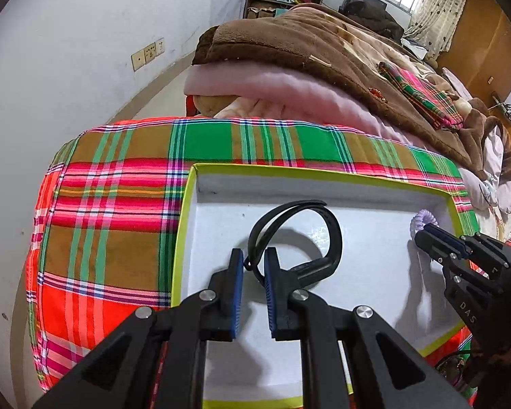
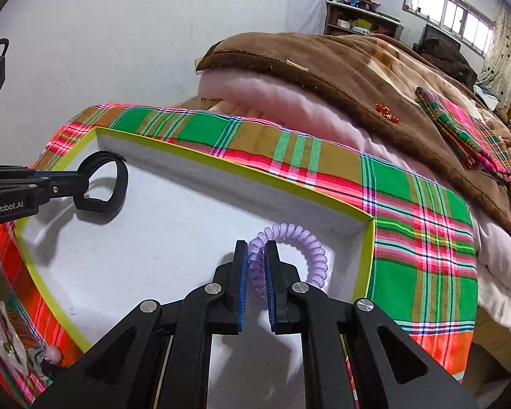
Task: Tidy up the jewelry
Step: 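Drop the wristband into the yellow box with the left tool while the right tool releases the lavender tie, then withdraw both tools from the box toward the remaining jewelry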
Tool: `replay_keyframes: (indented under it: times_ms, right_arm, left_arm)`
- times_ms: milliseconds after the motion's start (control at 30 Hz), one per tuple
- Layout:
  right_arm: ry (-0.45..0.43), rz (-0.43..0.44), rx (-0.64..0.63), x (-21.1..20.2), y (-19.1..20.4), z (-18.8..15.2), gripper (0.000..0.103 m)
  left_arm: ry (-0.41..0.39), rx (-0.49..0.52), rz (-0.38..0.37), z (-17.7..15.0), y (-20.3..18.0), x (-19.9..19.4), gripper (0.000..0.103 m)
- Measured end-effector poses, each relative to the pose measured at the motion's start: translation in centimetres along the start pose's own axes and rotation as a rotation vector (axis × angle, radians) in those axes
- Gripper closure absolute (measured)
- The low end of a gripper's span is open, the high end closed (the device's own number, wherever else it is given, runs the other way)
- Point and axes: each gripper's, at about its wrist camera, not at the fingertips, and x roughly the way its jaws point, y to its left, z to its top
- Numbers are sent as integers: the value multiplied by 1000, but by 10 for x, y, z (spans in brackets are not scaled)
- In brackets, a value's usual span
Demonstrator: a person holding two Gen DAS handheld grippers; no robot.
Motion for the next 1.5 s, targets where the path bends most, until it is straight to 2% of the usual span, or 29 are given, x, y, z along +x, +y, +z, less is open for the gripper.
replay_keyframes:
  times_ms: [167, 400, 500, 633, 733, 1033, 1167, 1500]
  right_arm:
    - [5, -5, 15, 2, -2, 0, 93]
    - [5, 1, 27, 2, -3, 1, 89]
    - [6, 2, 35, 3, -4, 1, 86]
    - [-8, 4, 47, 0, -4, 1, 74]
    - [-23, 1, 56, -6, -5, 1, 73]
    - [-106, -11, 75, -40, 3, -7, 73]
    - [-148, -8, 73, -59, 11, -12, 73]
    - [-238, -30, 52, -103, 31, -35, 73]
  left_arm:
    - [12, -14, 2, 2, 3, 3, 87]
    - [14, -22, 13, 2, 5, 3, 75]
    - [14, -25, 15, 3, 5, 2, 72]
    - [3, -30, 16, 3, 6, -2, 65]
    - [-9, -29, 21, 2, 4, -7, 62]
    - [-69, -22, -7, -10, -3, -37, 56]
    - [-132, 11, 11, -20, -7, -56, 56]
    - [-163, 5, -24, -54, -7, -89, 54]
